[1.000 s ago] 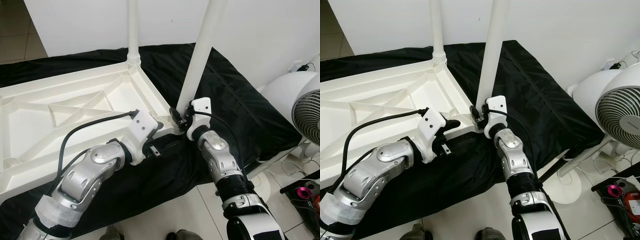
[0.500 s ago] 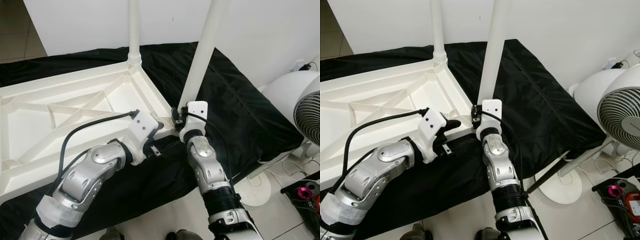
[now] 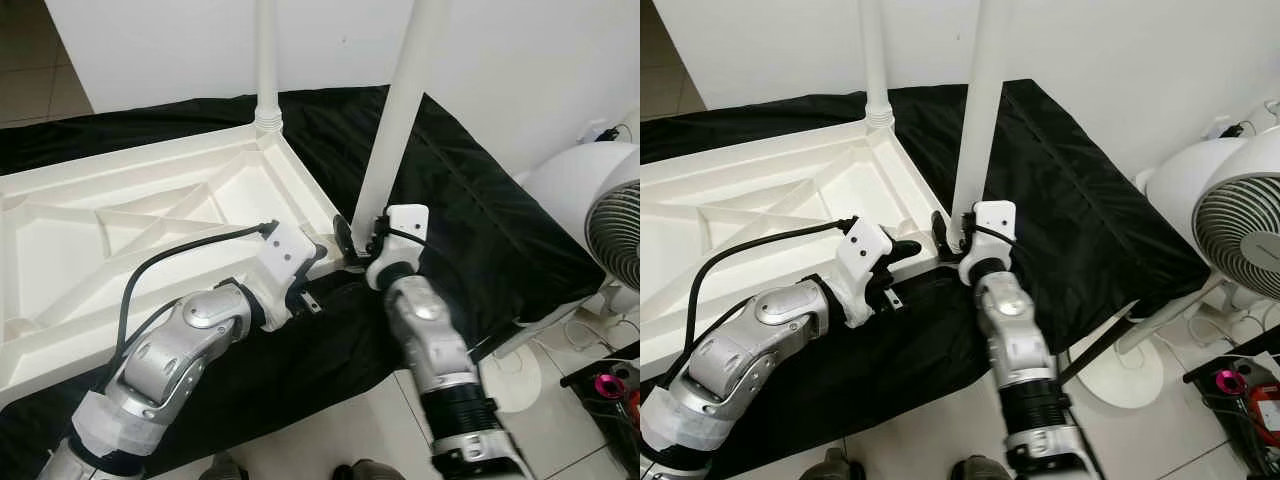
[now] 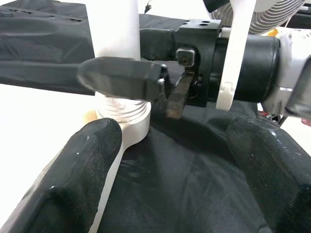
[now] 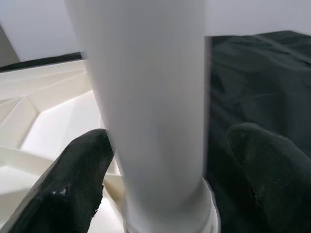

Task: Building children table

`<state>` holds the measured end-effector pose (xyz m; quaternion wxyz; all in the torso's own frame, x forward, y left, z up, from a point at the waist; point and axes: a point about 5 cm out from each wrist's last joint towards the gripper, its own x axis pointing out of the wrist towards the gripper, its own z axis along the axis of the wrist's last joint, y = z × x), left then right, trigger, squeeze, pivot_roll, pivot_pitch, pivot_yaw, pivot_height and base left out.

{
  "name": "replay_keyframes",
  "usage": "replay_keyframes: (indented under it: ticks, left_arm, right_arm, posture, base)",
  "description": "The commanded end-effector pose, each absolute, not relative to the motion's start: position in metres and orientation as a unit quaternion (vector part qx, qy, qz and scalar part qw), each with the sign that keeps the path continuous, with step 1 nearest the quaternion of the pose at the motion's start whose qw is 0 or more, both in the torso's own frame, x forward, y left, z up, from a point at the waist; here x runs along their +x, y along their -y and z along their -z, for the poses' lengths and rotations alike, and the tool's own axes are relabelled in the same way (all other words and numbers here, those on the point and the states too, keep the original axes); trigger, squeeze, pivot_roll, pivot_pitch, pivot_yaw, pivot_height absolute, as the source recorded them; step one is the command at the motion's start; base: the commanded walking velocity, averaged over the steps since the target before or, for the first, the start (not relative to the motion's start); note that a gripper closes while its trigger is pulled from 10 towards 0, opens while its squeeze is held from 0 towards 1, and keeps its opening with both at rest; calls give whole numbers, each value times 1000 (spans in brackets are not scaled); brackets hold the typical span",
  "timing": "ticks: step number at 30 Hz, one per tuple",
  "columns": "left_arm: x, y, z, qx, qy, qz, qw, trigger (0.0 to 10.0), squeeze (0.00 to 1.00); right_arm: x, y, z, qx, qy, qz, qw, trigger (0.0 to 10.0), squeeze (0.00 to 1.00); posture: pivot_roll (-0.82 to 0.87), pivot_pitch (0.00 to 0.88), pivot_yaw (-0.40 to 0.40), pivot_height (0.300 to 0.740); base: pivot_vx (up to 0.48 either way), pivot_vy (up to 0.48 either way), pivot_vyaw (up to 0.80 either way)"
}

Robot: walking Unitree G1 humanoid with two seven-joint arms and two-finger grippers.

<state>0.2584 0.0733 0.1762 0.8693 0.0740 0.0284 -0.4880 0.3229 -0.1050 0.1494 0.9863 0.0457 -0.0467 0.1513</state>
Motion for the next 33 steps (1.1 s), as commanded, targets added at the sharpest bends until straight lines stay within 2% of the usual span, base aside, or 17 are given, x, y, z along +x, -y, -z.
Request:
replay_keyframes:
  ticks: [1, 6, 13, 26, 27, 28, 29, 30, 33]
  left_arm:
    - [260, -70, -177, 84, -18, 503, 860, 10000, 0]
    - [262, -69, -177, 85, -16, 502, 861, 10000, 0]
    - [263, -65, -179, 87, -14, 507, 857, 10000, 0]
    - [264, -65, -181, 88, -9, 505, 859, 10000, 0]
    - [264, -65, -181, 88, -8, 502, 860, 10000, 0]
    - [265, -66, -181, 88, -8, 500, 861, 10000, 0]
    - [265, -66, -181, 88, -8, 500, 861, 10000, 0]
    - [265, -66, -182, 87, -6, 499, 862, 10000, 0]
    - [268, -66, -184, 89, -2, 495, 864, 10000, 0]
  right_arm:
    - [326, 112, -146, 13, 42, -219, 975, 10000, 0]
    - [328, 113, -147, -13, 48, -258, 965, 10000, 0]
    - [350, 116, -155, -76, 42, -332, 939, 10000, 0]
    - [364, 119, -149, -104, 11, -378, 920, 10000, 0]
    - [364, 121, -147, -105, 6, -380, 919, 1882, 0]
    - [364, 123, -145, -106, 4, -380, 919, 1216, 0]
    - [364, 123, -145, -106, 4, -380, 919, 1216, 0]
    - [364, 125, -143, -104, 0, -381, 918, 0, 0]
    - [363, 128, -140, -102, -6, -380, 920, 0, 0]
  posture:
    - [-80, 27, -34, 740]
    - [-87, 19, -24, 740]
    - [-83, 14, -15, 740]
    - [-63, 24, -14, 740]
    - [-61, 22, -16, 740]
    - [-59, 19, -19, 740]
    - [-59, 19, -19, 740]
    - [-59, 17, -19, 740]
    - [-56, 0, -17, 740]
  base:
    - [0, 0, 0]
    - [0, 0, 0]
    - [0, 0, 0]
    - [0, 0, 0]
    - [0, 0, 0]
    - [0, 0, 0]
    - [0, 0, 0]
    - [0, 0, 0]
    - [0, 0, 0]
